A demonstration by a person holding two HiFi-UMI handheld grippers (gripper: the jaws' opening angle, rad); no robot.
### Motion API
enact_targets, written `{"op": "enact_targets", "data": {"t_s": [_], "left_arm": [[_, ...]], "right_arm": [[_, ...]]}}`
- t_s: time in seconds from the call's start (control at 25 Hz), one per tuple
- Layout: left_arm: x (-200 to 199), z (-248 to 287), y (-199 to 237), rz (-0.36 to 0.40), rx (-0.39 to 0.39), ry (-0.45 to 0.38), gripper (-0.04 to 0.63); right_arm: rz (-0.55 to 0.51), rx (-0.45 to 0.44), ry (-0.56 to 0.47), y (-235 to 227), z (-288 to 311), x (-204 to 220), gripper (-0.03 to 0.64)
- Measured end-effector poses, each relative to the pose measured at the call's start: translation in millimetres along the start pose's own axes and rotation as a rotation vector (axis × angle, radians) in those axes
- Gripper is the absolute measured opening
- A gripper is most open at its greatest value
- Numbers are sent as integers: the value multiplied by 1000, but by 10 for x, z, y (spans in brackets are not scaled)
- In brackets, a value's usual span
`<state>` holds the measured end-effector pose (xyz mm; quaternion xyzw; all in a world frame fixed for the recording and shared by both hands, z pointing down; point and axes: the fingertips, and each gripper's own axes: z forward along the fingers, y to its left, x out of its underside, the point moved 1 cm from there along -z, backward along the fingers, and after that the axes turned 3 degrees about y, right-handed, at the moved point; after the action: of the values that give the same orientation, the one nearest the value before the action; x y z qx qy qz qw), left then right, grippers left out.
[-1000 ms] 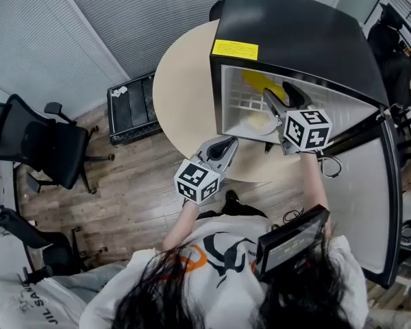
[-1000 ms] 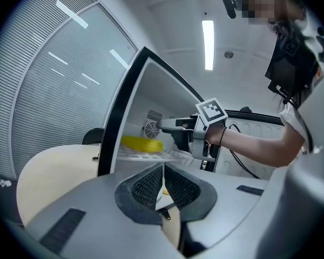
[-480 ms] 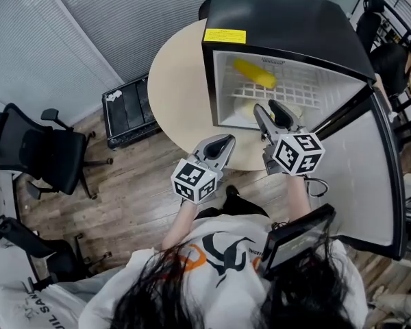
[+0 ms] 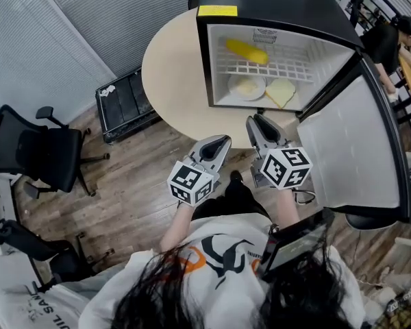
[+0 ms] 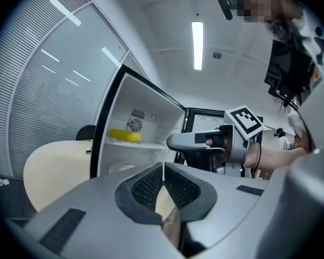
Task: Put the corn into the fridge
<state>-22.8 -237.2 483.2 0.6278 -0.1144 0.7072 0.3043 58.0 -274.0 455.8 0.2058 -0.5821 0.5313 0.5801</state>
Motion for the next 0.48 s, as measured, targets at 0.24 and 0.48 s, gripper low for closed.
{"op": "enact_targets", "data": {"t_s": [0.24,0.48], "left_arm": [[42,-77,-233,-3,24,-6,9],[17,-80,-454,16,27,-6,9]], "right_arm": [[15,-5,29,185,-259,226,73],[28,-6,27,188,-485,270,61]]}}
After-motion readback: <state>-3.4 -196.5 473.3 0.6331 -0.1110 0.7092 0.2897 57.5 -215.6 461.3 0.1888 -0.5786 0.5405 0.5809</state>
